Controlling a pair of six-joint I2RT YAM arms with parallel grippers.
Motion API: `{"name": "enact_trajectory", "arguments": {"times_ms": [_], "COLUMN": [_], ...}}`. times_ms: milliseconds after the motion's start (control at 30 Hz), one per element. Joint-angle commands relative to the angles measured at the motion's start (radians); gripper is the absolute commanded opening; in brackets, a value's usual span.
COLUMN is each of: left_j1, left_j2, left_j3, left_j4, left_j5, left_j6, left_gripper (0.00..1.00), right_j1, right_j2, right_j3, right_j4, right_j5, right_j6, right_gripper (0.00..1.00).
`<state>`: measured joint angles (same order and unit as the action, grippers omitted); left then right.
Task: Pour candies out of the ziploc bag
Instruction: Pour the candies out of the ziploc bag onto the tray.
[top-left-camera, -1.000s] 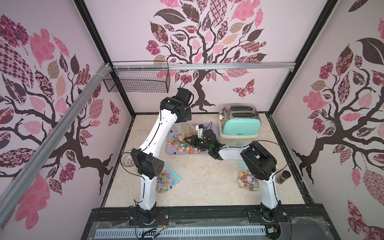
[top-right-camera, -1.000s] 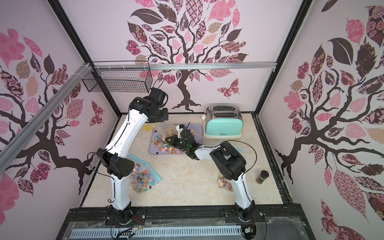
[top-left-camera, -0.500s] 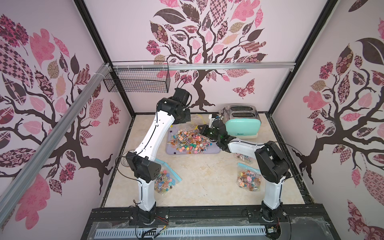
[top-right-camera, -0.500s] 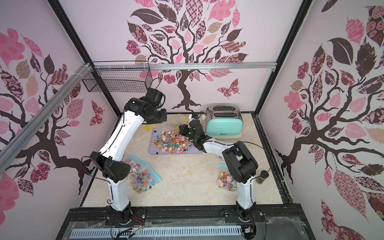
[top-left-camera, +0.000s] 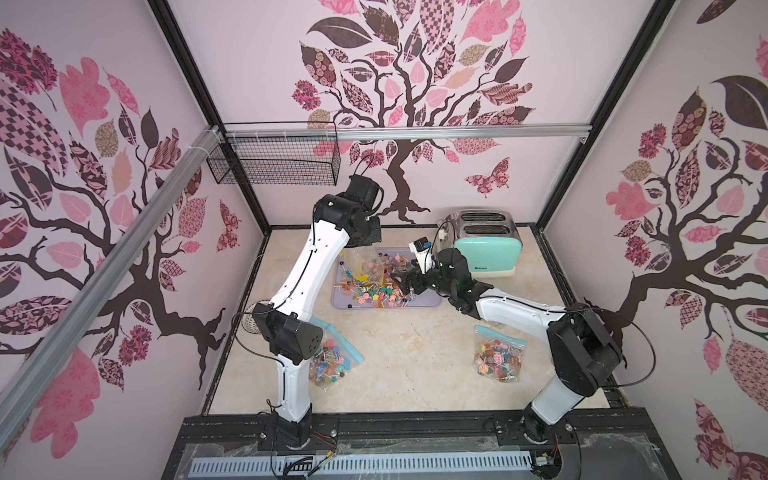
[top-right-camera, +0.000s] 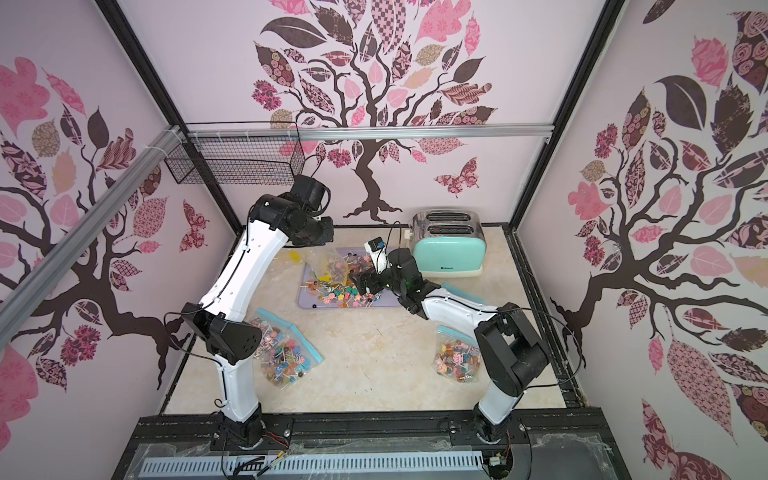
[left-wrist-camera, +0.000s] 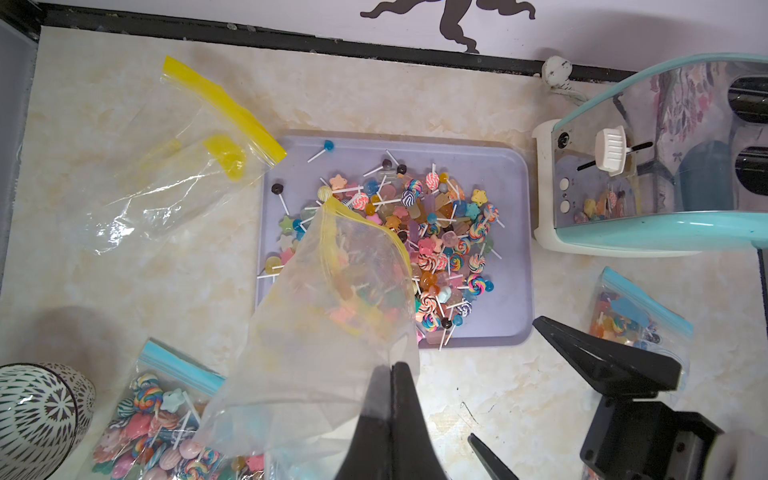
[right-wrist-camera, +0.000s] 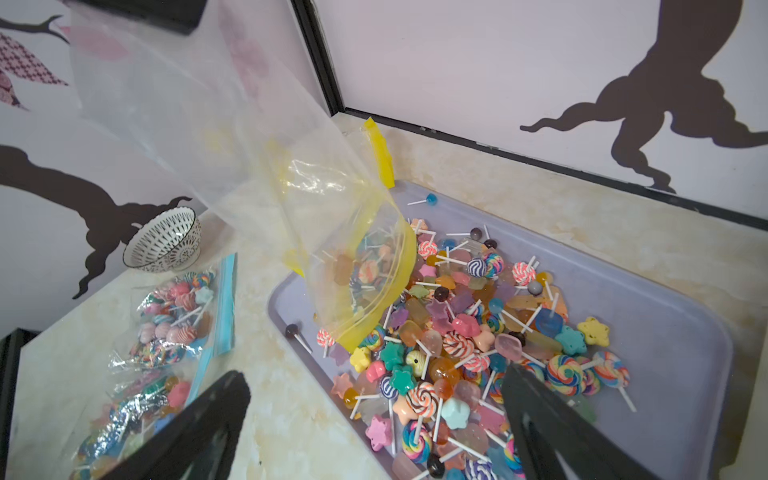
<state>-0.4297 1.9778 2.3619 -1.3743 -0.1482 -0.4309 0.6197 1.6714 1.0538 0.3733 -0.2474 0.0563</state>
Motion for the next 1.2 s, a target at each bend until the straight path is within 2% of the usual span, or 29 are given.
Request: {"name": "enact_trajectory", "arguments": {"times_ms": [0,333,633,733,800,967,1067,1167], "left_j1": [0.003,0.003,0.0,0.0,0.001,0.002,0.002,0.006], "left_j2": [0.01,-0.002,-0.003,0.001,0.004,0.013,0.015,-0.001], "left_j3": [0.023,0.02,0.01,0.009,0.011,0.028,0.048,0.062], "left_j4": [-0.006,0.002,0.013,0.02,0.022,0.02,0.012,0.015], "left_j5": [0.017,0.092,0.15,0.168,0.182,0.198,0.178,0.128], "left_j6": [-0.009,-0.013,-0.012,-0.014,-0.015,-0.017,-0.012,0.001], "left_gripper": [0.0,0.0,0.0,0.0,0.0,0.0,0.01,0.33], "right_j1": [0.001,0.062,0.093,0.092,0.093,0.093,0.093,0.093], "right_j2": [0.027,0.184,0.304,0.322,0.328,0.335,0.326,0.303], "right_j3": [0.005,0.136,0.26,0.275,0.281,0.306,0.308,0.286], "right_j4": [0.049,0.133,0.184,0.205,0.215,0.197,0.17,0.161], "right_j5": [-0.049,-0.032,0.06,0.091,0.106,0.104,0.117,0.139], "right_j6": [-0.135,-0.214,-0.232,-0.215,-0.198,-0.183,-0.165,-0.12], "right_gripper": [1.0,1.0,0.99,0.96,0.88,0.39,0.2,0.0]}}
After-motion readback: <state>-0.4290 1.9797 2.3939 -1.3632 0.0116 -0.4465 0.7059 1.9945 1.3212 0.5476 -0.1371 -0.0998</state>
